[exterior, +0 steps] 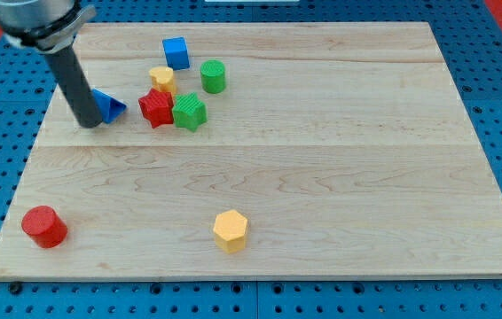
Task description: Push the red circle into the green circle
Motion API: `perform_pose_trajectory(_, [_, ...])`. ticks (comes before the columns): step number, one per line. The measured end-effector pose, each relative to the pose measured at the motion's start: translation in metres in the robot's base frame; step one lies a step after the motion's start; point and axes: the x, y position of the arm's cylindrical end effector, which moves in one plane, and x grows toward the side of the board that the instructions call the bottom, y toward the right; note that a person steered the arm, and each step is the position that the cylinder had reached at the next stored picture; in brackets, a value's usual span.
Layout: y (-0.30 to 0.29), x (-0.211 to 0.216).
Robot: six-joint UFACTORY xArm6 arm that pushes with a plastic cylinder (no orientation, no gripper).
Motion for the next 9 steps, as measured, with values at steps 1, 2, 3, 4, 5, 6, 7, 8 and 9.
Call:
perform_pose_trajectory(1, [0.002,-0.023])
perform_pose_trajectory(2, [0.015,-0.001])
perform_pose_trajectory(3, [0.052,0.051])
perform_pose_trajectory(4, [0.103,0.125])
perform_pose_trajectory(5, [0.103,0.220])
perform_pose_trajectory(6, [0.072,0.228])
perform_pose_trajectory(7, [0.015,0.227])
perform_pose_trajectory(8, [-0.058,0.224])
perform_pose_trajectory(9, [-0.042,0.180])
